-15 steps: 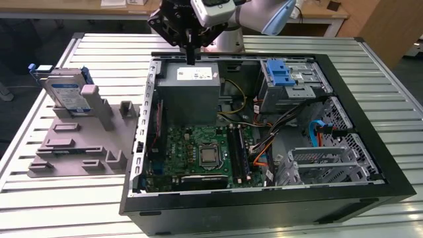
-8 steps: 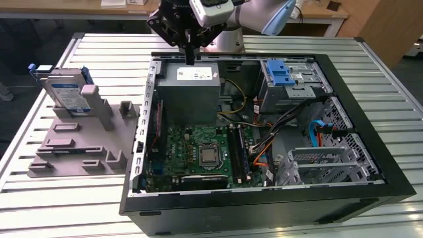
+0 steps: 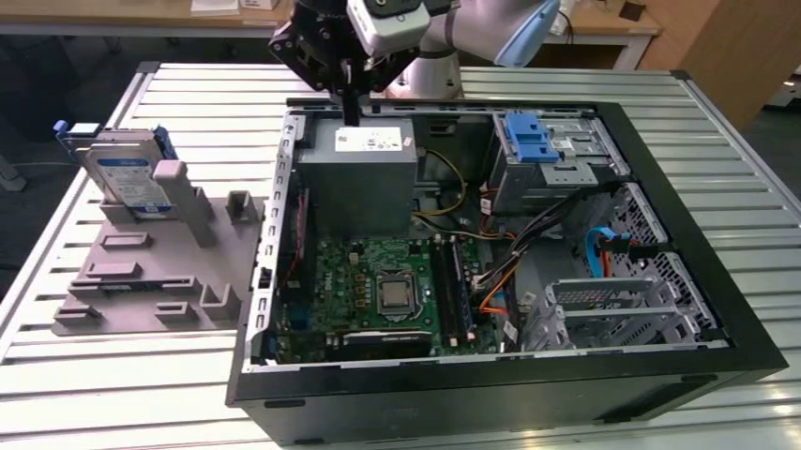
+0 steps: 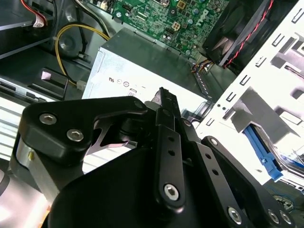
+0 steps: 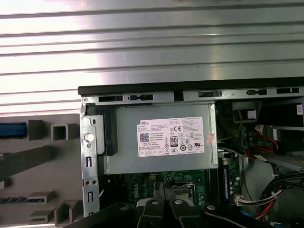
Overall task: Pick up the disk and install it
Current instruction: 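Reach for the disk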
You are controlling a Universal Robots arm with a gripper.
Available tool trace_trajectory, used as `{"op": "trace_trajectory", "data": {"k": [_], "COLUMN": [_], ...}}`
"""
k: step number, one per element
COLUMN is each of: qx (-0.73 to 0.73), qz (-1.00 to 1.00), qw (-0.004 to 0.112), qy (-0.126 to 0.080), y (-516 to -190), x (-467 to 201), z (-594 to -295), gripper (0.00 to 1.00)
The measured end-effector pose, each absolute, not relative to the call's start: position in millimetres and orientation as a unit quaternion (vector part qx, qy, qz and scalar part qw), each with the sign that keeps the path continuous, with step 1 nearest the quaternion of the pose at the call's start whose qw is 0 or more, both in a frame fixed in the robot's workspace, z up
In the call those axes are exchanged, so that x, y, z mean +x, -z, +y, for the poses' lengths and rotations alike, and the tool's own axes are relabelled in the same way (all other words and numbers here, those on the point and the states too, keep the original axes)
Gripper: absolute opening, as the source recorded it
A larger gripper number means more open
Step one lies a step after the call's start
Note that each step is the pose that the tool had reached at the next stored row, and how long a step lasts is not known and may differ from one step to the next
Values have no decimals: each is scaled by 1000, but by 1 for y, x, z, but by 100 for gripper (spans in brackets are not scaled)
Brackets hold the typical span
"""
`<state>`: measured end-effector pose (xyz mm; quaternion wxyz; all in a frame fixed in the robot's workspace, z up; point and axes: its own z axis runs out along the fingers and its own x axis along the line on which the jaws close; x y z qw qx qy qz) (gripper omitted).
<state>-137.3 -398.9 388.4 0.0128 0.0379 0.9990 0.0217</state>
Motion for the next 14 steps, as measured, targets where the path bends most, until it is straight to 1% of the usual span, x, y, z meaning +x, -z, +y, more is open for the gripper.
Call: {"op": "trace_trajectory", "data": {"k": [14], "qx": [38], "qz": [999], "qw": [12], "qy": [-22], "y": [-386], "x": [-139], "z": [-399], "gripper": [11]}}
